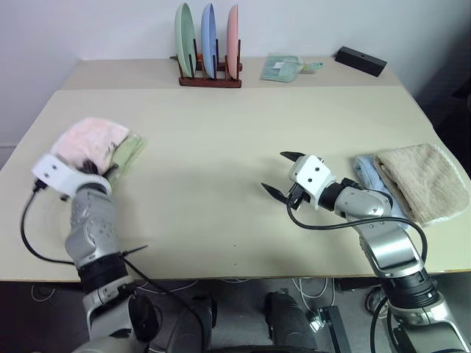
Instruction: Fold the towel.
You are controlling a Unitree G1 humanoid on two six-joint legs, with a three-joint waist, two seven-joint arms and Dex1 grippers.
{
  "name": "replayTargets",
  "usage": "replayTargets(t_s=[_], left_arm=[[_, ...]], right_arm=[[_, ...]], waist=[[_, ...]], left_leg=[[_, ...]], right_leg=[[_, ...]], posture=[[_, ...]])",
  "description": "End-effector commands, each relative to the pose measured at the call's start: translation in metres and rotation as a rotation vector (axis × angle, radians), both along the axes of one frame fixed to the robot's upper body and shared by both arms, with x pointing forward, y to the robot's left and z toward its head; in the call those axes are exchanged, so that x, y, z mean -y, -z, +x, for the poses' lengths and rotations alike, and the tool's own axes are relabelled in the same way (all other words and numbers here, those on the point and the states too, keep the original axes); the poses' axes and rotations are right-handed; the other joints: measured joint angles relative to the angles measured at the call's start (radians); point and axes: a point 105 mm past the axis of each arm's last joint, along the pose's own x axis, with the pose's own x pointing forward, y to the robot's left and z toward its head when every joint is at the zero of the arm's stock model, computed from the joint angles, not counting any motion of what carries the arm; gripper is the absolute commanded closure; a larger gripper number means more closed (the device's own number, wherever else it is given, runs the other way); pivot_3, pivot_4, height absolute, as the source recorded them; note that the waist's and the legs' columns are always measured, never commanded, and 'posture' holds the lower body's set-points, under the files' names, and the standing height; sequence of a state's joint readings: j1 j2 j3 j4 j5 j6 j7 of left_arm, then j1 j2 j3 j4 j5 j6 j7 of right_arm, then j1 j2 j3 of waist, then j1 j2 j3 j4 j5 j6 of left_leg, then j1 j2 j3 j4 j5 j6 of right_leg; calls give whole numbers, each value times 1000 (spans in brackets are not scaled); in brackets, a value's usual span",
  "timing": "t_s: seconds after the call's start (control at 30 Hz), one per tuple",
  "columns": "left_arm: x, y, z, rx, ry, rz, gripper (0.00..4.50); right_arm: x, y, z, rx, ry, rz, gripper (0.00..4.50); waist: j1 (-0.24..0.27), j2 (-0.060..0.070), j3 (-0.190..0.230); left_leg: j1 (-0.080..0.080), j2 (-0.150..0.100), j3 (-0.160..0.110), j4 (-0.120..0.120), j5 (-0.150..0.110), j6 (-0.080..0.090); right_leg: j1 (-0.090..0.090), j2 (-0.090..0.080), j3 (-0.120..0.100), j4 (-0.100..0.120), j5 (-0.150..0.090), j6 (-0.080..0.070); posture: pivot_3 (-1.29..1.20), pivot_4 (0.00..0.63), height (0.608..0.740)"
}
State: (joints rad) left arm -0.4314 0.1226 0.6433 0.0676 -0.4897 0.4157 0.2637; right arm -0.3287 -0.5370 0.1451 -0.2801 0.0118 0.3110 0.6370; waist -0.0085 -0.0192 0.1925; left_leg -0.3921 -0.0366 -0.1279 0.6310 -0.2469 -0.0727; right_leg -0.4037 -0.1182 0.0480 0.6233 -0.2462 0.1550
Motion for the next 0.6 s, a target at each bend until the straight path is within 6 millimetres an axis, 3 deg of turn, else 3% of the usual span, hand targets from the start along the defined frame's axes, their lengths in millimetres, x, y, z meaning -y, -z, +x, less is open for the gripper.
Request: replayTargets(t_s=[0.03,0.2,0.37,0.43,0.53,0.6], left_arm=[[-5,-16,-5,56,-23,-26,3012],[-13,-24,-17,60,-30,3,394],[-39,-55,-43,91,-86,198,394],[-34,-83,-41,130,-21,358,394],[7,-115,-25,217,211,562,394],[55,-117,-14,240,442,655,394]], right_arm=[[-3,-11,-1,47,-26,6,111],[0,-9,-3,40,-30,0,111],[6,-7,-5,25,-26,-11,111],[8,-7,-4,17,-20,-9,111],[11,-8,-1,8,-2,18,111],[15,-8,1,5,13,28,111]], waist=[[-2,0,0],[-7,0,0],[-10,0,0],[-7,-1,0],[2,-1,0],[10,-1,0]], left_leg=[[0,0,0,0,0,0],[0,0,0,0,0,0],[0,0,0,-1,0,0],[0,0,0,-1,0,0],[0,0,0,0,0,0],[0,0,0,0,0,0]], right_leg=[[0,0,0,0,0,0],[0,0,0,0,0,0],[-1,0,0,0,0,0],[-1,0,0,1,0,0],[0,0,0,0,0,-1],[2,0,0,-2,0,-1]], posture=[[0,150,740],[0,150,740],[0,150,740],[0,150,740],[0,150,740],[0,150,740]])
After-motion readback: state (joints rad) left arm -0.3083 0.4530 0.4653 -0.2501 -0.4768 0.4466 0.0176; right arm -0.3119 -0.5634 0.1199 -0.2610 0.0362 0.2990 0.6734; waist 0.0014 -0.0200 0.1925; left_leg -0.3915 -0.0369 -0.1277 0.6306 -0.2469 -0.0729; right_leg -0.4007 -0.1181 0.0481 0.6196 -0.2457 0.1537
